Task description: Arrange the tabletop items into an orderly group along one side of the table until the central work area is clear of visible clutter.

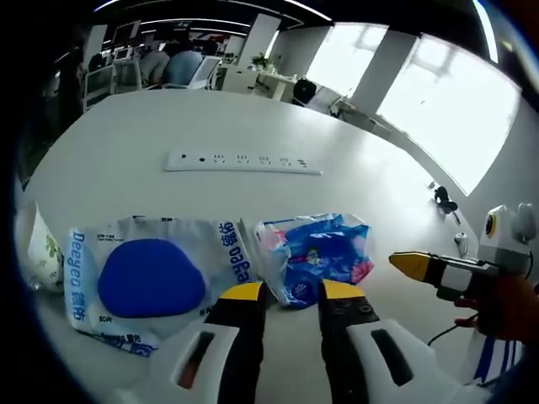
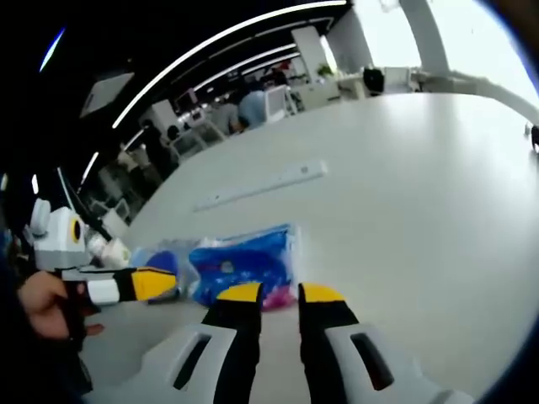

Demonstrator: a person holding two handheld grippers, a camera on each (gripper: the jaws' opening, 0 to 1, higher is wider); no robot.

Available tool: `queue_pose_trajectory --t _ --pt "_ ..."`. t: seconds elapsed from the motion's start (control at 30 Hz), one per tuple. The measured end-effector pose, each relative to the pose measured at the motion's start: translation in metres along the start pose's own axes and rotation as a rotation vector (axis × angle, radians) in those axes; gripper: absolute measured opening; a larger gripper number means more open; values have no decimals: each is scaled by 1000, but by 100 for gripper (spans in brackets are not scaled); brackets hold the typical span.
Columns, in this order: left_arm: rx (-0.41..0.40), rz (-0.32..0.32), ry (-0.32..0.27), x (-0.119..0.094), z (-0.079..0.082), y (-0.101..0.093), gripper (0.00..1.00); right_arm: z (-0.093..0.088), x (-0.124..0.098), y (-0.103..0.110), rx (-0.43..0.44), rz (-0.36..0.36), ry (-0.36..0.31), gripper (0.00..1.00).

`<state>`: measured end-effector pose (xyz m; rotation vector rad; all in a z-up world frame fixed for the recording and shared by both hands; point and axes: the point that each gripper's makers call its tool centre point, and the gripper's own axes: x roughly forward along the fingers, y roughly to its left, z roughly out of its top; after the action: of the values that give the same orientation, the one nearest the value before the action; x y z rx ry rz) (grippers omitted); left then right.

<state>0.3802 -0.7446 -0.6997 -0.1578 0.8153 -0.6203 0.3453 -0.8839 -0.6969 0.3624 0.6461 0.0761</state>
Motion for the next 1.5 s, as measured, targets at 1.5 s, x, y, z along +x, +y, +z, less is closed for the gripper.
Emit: queue_pose_trajectory --t 1.5 --pt "-32 12 -37 -78 -72 4 30 -67 -52 56 -73 115 43 15"
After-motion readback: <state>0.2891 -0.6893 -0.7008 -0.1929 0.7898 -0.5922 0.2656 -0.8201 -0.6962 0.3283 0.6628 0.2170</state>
